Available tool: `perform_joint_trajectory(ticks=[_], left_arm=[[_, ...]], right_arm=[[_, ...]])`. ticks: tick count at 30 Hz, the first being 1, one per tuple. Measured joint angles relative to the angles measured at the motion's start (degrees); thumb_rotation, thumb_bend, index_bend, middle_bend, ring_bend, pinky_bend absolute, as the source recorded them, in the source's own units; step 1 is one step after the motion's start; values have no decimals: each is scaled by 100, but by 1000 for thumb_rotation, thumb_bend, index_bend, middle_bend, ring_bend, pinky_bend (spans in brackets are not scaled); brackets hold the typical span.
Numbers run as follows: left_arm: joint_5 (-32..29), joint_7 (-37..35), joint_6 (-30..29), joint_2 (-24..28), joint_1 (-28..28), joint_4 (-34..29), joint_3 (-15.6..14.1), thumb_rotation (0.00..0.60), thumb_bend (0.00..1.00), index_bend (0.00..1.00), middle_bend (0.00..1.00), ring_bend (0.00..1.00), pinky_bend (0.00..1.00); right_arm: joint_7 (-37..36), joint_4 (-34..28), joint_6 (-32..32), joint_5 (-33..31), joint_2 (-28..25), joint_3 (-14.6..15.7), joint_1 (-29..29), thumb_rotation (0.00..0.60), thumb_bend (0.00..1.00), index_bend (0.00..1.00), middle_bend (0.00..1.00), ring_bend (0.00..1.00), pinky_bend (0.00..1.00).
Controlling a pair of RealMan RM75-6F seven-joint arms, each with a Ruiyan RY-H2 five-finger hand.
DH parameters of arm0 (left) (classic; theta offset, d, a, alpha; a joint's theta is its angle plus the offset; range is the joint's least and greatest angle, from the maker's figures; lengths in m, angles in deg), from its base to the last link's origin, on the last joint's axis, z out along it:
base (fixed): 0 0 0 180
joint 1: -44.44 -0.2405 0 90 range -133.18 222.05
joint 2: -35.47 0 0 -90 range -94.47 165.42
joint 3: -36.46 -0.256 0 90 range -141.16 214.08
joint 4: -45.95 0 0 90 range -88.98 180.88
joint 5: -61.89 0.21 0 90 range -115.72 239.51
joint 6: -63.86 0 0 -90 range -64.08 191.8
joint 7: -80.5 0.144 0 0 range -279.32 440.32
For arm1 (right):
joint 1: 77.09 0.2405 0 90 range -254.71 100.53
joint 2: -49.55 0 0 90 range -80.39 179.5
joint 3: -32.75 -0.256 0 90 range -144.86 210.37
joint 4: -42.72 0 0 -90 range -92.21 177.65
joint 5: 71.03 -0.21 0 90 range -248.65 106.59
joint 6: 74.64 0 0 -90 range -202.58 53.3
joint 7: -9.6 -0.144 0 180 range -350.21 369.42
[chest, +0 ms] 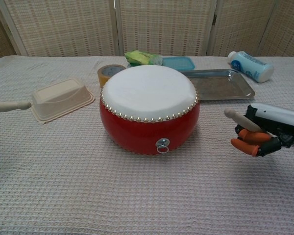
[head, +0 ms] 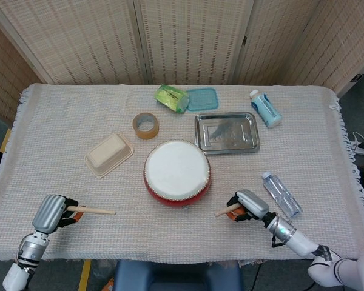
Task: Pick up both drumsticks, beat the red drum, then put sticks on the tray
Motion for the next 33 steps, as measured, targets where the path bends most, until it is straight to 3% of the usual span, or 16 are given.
perform_joint_trajectory(ticks=[7, 11, 15, 23, 33], left_arm=[[115, 476, 200, 314, 329, -293, 144, 600, 428, 1000, 1000, 1000, 1000], [43, 997, 515, 511, 610, -644, 315, 600, 429, 1000, 1000, 1000, 1000], [-260, 1468, 939, 643, 925, -1053, 577, 600, 428, 1000, 1000, 1000, 1000], [-1369, 2536, 1641, 640, 1493, -1646, 1087, 600, 428, 1000, 1000, 1000, 1000], [-3018, 3929, 2017, 473, 2120, -2112, 1488, 600, 447, 1000, 1000, 1000, 1000]], right_arm=[[2737, -2080, -857, -522, -1768, -250, 379, 600, 491, 1000, 1000, 1000, 1000], [4209, -3262, -1484, -1365, -2796, -596, 679, 600, 491, 1000, 1000, 1000, 1000], [5243, -3742, -1930, -2289, -3345, -994, 1012, 600, 492, 1000, 1000, 1000, 1000], [6759, -3911, -2540, -4235, -3307, -1531, 1859, 600, 491, 1000, 1000, 1000, 1000], [8496, -3244, -2625, -6398, -2110, -1436, 2905, 600, 491, 1000, 1000, 1000, 1000]])
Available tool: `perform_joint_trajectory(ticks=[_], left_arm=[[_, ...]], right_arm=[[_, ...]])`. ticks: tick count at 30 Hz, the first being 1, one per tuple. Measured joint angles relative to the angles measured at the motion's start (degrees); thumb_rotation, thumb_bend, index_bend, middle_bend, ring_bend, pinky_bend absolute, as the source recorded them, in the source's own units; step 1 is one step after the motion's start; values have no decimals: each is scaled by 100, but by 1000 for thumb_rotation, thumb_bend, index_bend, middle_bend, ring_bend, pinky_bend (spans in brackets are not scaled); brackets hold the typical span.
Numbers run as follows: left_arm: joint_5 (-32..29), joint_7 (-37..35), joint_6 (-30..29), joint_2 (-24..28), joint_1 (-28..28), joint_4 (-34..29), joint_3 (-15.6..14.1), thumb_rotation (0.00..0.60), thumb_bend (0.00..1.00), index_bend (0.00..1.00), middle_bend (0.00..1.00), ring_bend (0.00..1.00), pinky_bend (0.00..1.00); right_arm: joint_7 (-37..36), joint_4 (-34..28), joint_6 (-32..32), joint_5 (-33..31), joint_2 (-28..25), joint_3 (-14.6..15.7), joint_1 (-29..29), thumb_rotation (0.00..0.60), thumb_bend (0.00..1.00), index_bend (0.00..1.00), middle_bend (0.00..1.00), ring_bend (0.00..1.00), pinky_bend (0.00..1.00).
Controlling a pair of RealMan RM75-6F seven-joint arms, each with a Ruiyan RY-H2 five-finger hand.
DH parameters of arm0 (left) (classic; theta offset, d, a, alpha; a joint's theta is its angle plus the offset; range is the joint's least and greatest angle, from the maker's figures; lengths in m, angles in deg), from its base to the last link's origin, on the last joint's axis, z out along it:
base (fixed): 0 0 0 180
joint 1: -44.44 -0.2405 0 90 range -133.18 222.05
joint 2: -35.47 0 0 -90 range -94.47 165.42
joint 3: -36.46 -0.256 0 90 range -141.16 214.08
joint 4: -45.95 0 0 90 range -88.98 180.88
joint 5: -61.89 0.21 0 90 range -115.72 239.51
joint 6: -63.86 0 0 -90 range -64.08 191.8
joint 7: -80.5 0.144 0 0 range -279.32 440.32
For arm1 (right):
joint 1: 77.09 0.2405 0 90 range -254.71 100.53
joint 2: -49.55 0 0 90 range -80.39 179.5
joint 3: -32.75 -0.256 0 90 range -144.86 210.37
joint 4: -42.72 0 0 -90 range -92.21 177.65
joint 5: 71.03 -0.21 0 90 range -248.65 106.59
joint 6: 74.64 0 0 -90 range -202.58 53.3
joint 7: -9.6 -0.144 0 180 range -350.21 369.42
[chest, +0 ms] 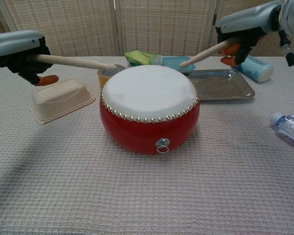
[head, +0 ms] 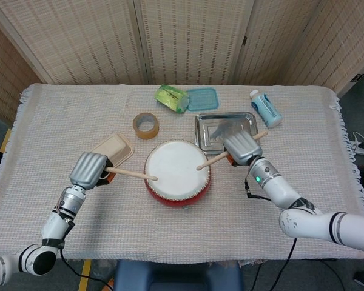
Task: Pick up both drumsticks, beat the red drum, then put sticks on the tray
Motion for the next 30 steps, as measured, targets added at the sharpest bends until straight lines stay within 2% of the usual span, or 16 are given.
perform_joint_trajectory(ticks=[5, 9, 12, 16, 20, 25, 30], left_arm=[[-428, 328, -21, -118, 254, -115, 79, 600, 462, 1000, 1000, 1000, 1000], [-606, 521, -70, -274, 405, -67, 66, 600, 523, 1000, 1000, 1000, 1000], [-723, 642, -84, -444, 506, 57, 11, 600, 604, 1000, 1000, 1000, 1000], [-889, 802, -51, -726, 656, 319, -84, 600, 709, 1000, 1000, 1000, 1000], [-1066, 1043, -46, -1059, 828, 659, -191, 600, 749, 1000, 1000, 1000, 1000], [-1051, 1166, -241, -1133, 876, 691, -249, 600, 750, 1000, 1000, 1000, 1000], [-902, 1016, -491, -1001, 802, 413, -201, 600, 742, 1000, 1000, 1000, 1000]], right_arm=[[687, 451, 84, -839, 532, 252, 391, 600, 491, 1000, 1000, 1000, 1000], [1015, 578, 172, -1305, 743, 370, 597, 600, 491, 1000, 1000, 1000, 1000], [778, 470, 233, -1175, 688, 218, 551, 600, 492, 1000, 1000, 1000, 1000], [72, 149, 292, -557, 416, -93, 366, 600, 491, 1000, 1000, 1000, 1000], [-418, -193, 316, 4, 51, -317, 142, 600, 491, 1000, 1000, 1000, 1000], [-229, 10, 212, -99, 214, -171, 172, 600, 491, 1000, 1000, 1000, 1000], [227, 546, 69, -467, 694, 180, 319, 600, 491, 1000, 1000, 1000, 1000]])
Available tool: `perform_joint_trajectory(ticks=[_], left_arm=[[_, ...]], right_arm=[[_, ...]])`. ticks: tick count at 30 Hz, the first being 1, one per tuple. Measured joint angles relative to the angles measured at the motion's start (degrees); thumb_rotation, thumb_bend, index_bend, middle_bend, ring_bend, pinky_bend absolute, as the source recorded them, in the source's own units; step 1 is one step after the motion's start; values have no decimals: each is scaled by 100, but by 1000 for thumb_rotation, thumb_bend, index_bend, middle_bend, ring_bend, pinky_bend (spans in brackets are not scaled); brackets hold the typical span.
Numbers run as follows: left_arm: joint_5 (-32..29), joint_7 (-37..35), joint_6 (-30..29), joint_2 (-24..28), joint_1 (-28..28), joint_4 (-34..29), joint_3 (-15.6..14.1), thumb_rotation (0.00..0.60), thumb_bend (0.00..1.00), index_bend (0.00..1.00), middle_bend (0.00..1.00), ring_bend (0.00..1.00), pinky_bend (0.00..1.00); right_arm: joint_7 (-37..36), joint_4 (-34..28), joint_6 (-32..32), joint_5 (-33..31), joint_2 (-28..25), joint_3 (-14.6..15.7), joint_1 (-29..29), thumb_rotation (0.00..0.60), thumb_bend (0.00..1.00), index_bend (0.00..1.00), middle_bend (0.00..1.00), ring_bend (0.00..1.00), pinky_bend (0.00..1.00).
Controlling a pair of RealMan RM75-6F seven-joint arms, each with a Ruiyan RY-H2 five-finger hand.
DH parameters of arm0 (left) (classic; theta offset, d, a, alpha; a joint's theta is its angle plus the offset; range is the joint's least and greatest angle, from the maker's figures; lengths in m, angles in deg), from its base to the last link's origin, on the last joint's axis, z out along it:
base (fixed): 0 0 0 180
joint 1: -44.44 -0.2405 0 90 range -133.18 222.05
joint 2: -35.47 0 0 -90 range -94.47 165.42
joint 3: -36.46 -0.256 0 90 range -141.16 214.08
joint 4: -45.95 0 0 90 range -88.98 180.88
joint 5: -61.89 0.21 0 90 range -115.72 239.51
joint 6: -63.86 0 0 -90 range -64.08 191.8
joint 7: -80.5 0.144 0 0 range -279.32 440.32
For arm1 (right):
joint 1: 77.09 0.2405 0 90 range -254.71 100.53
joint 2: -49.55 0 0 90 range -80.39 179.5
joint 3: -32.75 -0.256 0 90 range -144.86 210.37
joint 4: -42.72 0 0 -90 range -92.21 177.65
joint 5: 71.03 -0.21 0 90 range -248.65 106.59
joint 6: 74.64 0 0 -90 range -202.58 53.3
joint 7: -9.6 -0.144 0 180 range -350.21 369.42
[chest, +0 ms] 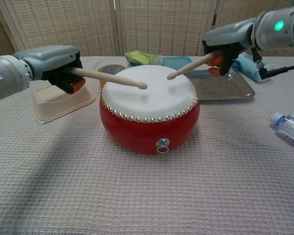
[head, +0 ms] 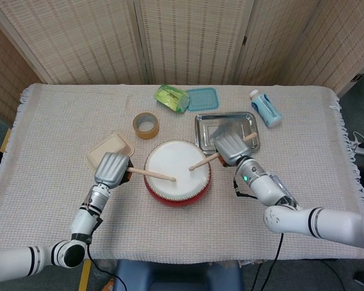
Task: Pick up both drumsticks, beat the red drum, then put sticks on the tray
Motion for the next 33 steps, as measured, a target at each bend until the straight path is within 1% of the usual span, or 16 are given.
perform_joint_trajectory(ticks=[3, 5, 7, 11, 14, 16, 18, 23, 26, 28, 33], left_arm=[[-13, -115, -47, 22, -20, -72, 49, 600, 737, 1000, 1000, 1000, 1000], [-71, -110, -13, -22, 3, -41, 44, 600, 735, 1000, 1000, 1000, 1000], [-117, -46, 25, -79, 39, 32, 13, 600, 734, 1000, 1000, 1000, 1000], [-255, 243, 71, -290, 139, 327, -98, 600, 735, 1000, 1000, 1000, 1000], [-339, 368, 14, -358, 166, 418, -132, 600, 732, 1000, 1000, 1000, 1000], [-327, 313, -57, -314, 144, 362, -101, 600, 732, 1000, 1000, 1000, 1000], [-294, 198, -139, -202, 102, 230, -43, 600, 732, 1000, 1000, 1000, 1000], [-225, -71, -231, 158, -8, -163, 81, 600, 730, 1000, 1000, 1000, 1000], [-231, -79, -208, 184, -13, -187, 68, 600, 731, 1000, 1000, 1000, 1000], [-263, -49, -174, 120, 7, -118, 37, 600, 731, 1000, 1000, 1000, 1000], [-416, 82, -32, -201, 104, 290, -76, 600, 730, 1000, 1000, 1000, 1000]], right_arm=[[230, 159, 19, -263, 176, 125, 108, 600, 491, 1000, 1000, 1000, 1000], [262, 111, 96, -284, 161, 115, 130, 600, 491, 1000, 1000, 1000, 1000], [160, 6, 164, -184, 98, 39, 103, 600, 492, 1000, 1000, 1000, 1000], [-368, -328, 284, 265, -170, -228, -54, 600, 491, 1000, 1000, 1000, 1000], [-559, -484, 302, 517, -388, -308, -131, 600, 491, 1000, 1000, 1000, 1000], [-481, -463, 288, 491, -384, -281, -125, 600, 491, 1000, 1000, 1000, 1000], [-300, -344, 246, 346, -262, -201, -91, 600, 491, 1000, 1000, 1000, 1000], [283, 192, 111, -245, 255, 123, 90, 600, 491, 1000, 1000, 1000, 1000], [415, 357, 141, -369, 457, 167, 141, 600, 491, 1000, 1000, 1000, 1000], [323, 318, 182, -291, 439, 104, 124, 600, 491, 1000, 1000, 1000, 1000], [-260, -81, 334, 326, 83, -208, -38, 600, 491, 1000, 1000, 1000, 1000]])
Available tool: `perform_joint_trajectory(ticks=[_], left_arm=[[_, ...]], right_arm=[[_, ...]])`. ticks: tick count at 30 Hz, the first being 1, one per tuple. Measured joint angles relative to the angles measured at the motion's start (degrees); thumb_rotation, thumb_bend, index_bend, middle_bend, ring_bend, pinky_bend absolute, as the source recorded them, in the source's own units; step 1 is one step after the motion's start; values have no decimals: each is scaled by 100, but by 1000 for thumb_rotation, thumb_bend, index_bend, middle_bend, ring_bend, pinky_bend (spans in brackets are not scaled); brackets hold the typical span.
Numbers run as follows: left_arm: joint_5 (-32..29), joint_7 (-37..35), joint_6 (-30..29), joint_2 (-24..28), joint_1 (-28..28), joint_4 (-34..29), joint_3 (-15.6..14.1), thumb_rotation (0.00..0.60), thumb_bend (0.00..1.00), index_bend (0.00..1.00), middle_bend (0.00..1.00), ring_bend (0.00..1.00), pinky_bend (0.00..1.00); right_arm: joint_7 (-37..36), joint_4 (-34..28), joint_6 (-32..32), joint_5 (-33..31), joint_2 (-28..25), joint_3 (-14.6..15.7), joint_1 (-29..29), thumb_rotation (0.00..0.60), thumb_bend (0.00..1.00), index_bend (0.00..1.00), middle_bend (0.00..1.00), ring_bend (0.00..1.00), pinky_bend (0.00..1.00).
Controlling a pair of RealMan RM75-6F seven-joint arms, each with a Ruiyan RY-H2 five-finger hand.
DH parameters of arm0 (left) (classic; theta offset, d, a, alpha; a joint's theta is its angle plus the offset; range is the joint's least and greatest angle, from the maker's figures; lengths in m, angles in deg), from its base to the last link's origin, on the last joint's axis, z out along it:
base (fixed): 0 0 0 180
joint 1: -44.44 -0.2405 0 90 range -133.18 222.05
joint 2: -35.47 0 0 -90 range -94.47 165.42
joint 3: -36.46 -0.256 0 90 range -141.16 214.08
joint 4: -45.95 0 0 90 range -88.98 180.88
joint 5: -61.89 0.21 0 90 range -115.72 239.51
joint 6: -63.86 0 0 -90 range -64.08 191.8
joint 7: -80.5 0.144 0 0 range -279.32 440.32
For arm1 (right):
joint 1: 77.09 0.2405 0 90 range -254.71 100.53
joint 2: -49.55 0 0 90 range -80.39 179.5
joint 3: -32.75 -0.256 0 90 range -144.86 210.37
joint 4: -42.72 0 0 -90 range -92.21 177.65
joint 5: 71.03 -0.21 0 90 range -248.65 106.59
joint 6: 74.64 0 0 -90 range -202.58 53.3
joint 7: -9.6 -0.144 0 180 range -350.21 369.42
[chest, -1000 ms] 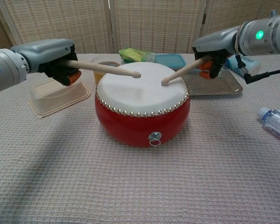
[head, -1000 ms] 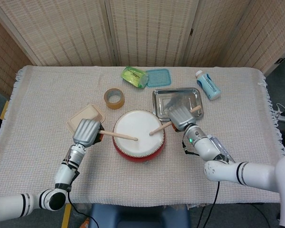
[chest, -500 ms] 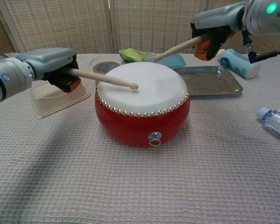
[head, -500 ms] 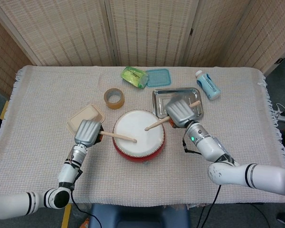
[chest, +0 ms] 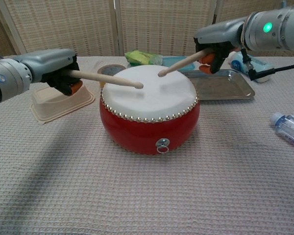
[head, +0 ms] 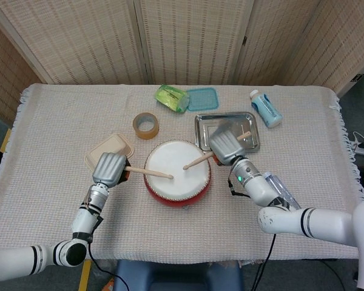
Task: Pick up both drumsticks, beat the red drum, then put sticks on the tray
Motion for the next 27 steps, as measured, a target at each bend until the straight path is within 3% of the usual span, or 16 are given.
perform_joint_trajectory(ticks=[5, 15, 23, 27], left_arm=[[-96, 200, -58, -176, 56, 242, -36, 600, 730, 1000, 1000, 1000, 1000], [162, -116, -315, 355, -96, -417, 126, 600, 727, 1000, 1000, 1000, 1000], [-102, 241, -40, -90, 70, 190, -74, 600, 727, 1000, 1000, 1000, 1000], [-138, 350, -78, -122, 95, 269, -69, 600, 724, 1000, 1000, 1000, 1000]], right_arm=[[-128, -109, -13, 146, -170, -63, -85, 600, 491, 1000, 1000, 1000, 1000], [695, 600, -189, -815, 434, 289, 195, 600, 491, 1000, 1000, 1000, 1000], [-249, -144, -33, 82, -165, -201, -80, 600, 492, 1000, 1000, 1000, 1000], [-243, -139, -64, 161, -217, -174, -126, 600, 491, 1000, 1000, 1000, 1000]])
